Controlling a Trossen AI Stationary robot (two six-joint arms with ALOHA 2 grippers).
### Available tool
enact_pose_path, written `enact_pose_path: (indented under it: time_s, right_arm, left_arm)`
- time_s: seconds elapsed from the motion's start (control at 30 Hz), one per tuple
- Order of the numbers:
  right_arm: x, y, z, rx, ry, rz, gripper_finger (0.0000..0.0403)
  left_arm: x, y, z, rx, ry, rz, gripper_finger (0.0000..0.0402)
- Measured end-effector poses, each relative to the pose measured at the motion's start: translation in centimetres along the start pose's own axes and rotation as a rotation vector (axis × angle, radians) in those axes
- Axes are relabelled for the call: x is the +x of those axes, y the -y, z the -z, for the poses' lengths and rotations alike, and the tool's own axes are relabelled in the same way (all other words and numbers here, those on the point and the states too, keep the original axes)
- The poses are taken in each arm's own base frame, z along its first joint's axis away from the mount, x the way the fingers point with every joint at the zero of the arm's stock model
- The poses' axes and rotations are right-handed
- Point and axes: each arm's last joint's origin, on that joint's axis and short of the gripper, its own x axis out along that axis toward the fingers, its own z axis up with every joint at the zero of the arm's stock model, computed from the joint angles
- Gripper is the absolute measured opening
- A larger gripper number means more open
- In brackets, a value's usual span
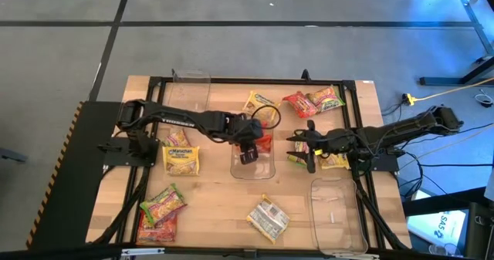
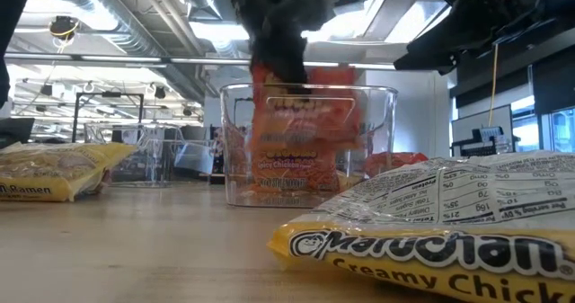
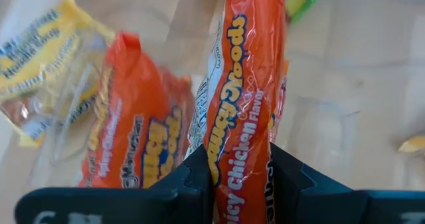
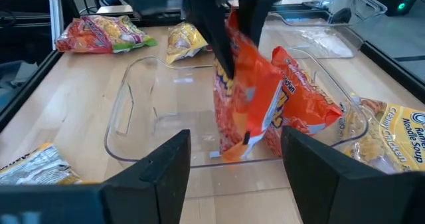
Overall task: Sort Maruchan noodles
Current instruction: Put the top left orange noodle pack into the middle transparent bin
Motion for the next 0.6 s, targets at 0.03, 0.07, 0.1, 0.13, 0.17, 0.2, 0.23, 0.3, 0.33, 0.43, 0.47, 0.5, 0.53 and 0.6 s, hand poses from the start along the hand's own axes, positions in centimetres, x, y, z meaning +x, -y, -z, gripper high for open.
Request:
enact_pose_path:
  time_s: [0.03,0.07,0.1,0.13,0.17,0.2,0.23,0.3,0.33,0.43,0.47,0.5,0.53,0.6]
  right_arm:
    - [0.0,0.0,0.0,0.000,0.000,0.000,0.0206]
    - [0.0,0.0,0.0,-0.001,0.000,0.000,0.0206]
    - [0.0,0.0,0.0,-0.003,0.001,0.000,0.0206]
    - [0.0,0.0,0.0,-0.009,0.002,0.000,0.0206]
    - [0.0,0.0,0.0,-0.010,0.004,0.001,0.0206]
    - [0.0,0.0,0.0,-0.012,0.005,0.003,0.0206]
    - [0.0,0.0,0.0,-0.012,0.006,0.007,0.0206]
    - [0.0,0.0,-0.1,-0.012,0.006,0.011,0.0206]
    - [0.0,0.0,-0.1,-0.012,0.007,0.014,0.0206]
    - [0.0,0.0,0.0,-0.012,0.006,0.014,0.0206]
    - [0.0,0.0,0.0,-0.012,0.007,0.014,0.0206]
    - [0.0,0.0,0.0,-0.012,0.007,0.014,0.0206]
    - [0.0,0.0,0.0,-0.012,0.007,0.014,0.0206]
    - [0.0,0.0,0.0,-0.012,0.007,0.014,0.0206]
  left_arm:
    - [0.3,-0.1,0.3,-0.001,-0.006,-0.004,0.0084]
    - [0.5,-0.1,0.5,-0.002,-0.006,-0.010,0.0084]
    - [0.7,-0.3,0.7,-0.005,-0.006,-0.018,0.0084]
    - [1.0,-0.4,0.9,-0.006,-0.008,-0.023,0.0084]
    - [1.2,-0.4,1.1,-0.006,-0.011,-0.024,0.0084]
    - [1.4,-0.5,1.2,-0.005,-0.009,-0.024,0.0084]
    - [1.6,-0.5,1.4,-0.004,-0.005,-0.024,0.0084]
    - [2.1,-0.6,1.7,0.012,0.007,-0.022,0.0084]
    - [2.2,-0.6,1.9,0.016,0.004,-0.023,0.0084]
    - [2.5,-0.8,2.2,0.010,0.003,-0.051,0.0084]
    - [2.6,-0.9,2.3,0.008,0.001,-0.057,0.0084]
    - [2.6,-1.0,2.4,0.007,-0.001,-0.058,0.0084]
    - [2.7,-1.0,2.4,0.007,-0.003,-0.062,0.0084]
    - [2.8,-1.0,2.5,0.010,-0.003,-0.063,0.0084]
